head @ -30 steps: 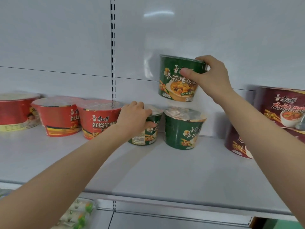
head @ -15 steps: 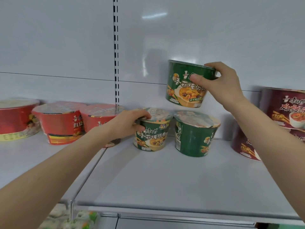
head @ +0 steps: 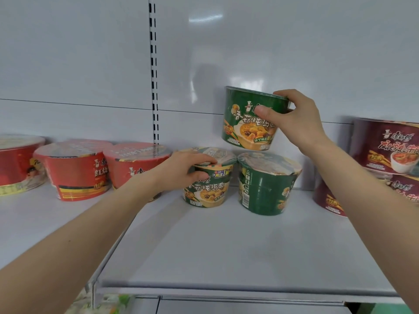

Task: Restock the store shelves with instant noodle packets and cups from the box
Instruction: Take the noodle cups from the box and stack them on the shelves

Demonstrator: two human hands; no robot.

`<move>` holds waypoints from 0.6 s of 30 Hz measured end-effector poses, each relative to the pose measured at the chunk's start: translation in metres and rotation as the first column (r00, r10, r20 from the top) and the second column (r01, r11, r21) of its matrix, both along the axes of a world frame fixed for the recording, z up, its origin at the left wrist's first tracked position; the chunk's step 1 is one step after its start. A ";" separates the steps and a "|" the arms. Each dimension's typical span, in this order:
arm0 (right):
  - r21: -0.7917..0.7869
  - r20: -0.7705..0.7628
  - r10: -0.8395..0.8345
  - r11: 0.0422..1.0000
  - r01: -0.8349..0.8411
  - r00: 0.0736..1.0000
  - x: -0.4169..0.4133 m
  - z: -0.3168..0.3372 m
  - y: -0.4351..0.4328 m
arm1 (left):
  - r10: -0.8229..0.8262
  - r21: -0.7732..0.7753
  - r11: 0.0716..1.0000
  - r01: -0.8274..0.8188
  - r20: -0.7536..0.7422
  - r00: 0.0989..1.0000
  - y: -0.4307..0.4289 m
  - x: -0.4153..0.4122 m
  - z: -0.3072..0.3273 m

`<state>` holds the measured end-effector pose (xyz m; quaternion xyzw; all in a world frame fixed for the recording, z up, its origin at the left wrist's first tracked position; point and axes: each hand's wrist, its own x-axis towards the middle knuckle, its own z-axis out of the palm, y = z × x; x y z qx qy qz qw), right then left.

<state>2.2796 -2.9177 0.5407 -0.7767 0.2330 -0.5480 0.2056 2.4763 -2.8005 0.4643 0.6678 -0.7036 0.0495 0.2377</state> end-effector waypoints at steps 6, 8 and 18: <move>0.016 -0.005 0.034 0.999 -0.034 0.999 0.002 -0.001 0.004 | 0.103 -0.060 0.990 -0.125 -0.280 0.954 0.001 -0.014 0.006; 0.033 -0.005 0.052 0.998 -0.052 0.999 -0.001 -0.001 0.004 | 0.119 -0.161 0.965 -0.207 -0.435 0.892 -0.001 -0.026 0.013; -0.003 -0.072 0.177 0.984 -0.178 0.981 -0.020 0.013 0.014 | -0.137 -0.286 0.956 -0.063 -0.625 0.768 -0.023 -0.053 0.045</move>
